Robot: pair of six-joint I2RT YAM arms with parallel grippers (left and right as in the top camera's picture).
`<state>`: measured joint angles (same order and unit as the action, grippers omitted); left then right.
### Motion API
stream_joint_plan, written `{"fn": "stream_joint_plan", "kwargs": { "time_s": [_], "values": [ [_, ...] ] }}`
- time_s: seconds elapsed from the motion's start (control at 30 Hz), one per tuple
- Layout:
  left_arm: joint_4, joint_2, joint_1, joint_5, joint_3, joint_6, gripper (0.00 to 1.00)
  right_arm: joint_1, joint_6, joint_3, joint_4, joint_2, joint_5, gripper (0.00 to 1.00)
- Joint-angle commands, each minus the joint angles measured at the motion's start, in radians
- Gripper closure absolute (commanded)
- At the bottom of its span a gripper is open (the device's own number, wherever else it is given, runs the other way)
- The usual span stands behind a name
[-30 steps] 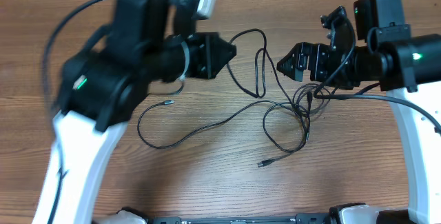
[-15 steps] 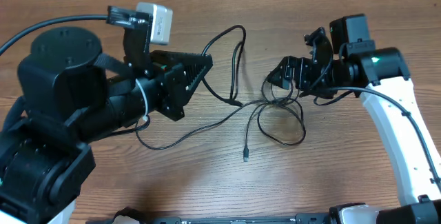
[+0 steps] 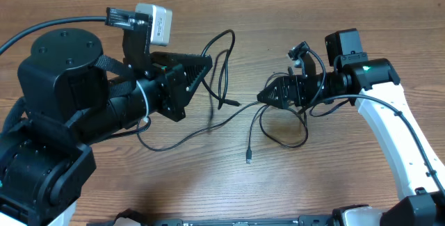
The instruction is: Untangle cables
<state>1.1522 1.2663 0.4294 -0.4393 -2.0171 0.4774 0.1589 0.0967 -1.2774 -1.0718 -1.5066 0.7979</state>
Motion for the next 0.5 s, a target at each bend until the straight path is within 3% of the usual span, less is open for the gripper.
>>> {"fn": "stream_joint_plan", "kwargs": {
  "time_s": [0.0, 0.47],
  "values": [
    [-0.001, 0.012, -0.004, 0.014, -0.015, 0.052, 0.96, 0.005, 0.099, 0.007, 0.004, 0.002, 0.137, 0.00],
    [0.003, 0.016, -0.004, 0.038, -0.015, 0.186, 0.96, 0.191, 0.192, 0.007, 0.086, 0.002, 0.191, 0.00]
  ]
}}
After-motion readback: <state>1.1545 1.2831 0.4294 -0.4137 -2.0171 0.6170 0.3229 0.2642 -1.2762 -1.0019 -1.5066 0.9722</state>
